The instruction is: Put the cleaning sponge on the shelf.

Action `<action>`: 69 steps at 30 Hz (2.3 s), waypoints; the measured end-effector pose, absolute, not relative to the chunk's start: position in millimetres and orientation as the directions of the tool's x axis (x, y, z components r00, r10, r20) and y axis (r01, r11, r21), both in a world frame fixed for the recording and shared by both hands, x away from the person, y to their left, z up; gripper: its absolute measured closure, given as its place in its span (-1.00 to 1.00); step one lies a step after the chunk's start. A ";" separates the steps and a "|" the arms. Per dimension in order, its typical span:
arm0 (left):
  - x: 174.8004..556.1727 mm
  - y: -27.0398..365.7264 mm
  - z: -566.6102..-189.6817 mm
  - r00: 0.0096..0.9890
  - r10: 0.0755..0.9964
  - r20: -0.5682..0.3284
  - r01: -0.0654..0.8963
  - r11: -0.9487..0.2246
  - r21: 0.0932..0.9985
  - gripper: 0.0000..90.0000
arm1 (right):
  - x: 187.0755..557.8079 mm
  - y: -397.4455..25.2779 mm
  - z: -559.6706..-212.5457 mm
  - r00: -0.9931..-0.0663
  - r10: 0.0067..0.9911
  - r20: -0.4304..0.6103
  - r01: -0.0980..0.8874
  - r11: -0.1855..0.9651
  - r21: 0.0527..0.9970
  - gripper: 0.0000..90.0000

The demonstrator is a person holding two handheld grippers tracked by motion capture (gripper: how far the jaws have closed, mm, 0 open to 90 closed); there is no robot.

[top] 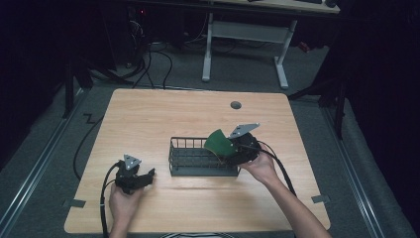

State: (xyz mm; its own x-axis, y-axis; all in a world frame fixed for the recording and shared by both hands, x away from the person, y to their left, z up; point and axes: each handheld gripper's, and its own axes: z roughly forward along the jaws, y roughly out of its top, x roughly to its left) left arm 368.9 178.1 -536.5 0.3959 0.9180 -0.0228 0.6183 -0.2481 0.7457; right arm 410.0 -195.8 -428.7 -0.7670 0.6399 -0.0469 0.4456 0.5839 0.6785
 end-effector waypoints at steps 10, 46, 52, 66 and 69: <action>368.9 178.0 -536.5 0.396 0.918 -0.023 0.618 -0.248 0.746 -0.32 | 409.3 -194.4 -432.3 -0.778 0.627 -0.030 0.439 0.577 0.689 -0.15; 368.8 177.4 -536.5 0.395 0.918 -0.017 0.617 -0.252 0.745 -0.32 | 343.7 -326.1 -432.8 -0.471 0.873 0.124 0.501 0.149 0.852 0.05; 368.8 177.4 -536.5 0.395 0.919 -0.017 0.618 -0.252 0.745 -0.32 | 336.0 -337.1 -443.5 -0.442 0.886 0.143 0.509 0.116 0.853 0.05; 368.7 177.3 -536.6 0.394 0.919 -0.016 0.618 -0.252 0.745 -0.32 | 326.7 -351.4 -473.0 -0.380 0.912 0.156 0.540 0.082 0.838 0.04; 368.6 177.2 -536.5 0.394 0.919 -0.016 0.618 -0.252 0.745 -0.32 | 326.8 -353.8 -480.2 -0.367 0.917 0.155 0.550 0.080 0.831 0.04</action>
State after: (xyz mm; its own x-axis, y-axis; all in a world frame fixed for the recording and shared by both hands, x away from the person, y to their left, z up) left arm 368.6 177.2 -536.5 0.3937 0.9191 -0.0157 0.6180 -0.2520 0.7447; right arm 326.8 -353.8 -480.2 -0.3674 0.9170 0.1550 0.5501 0.0799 0.8312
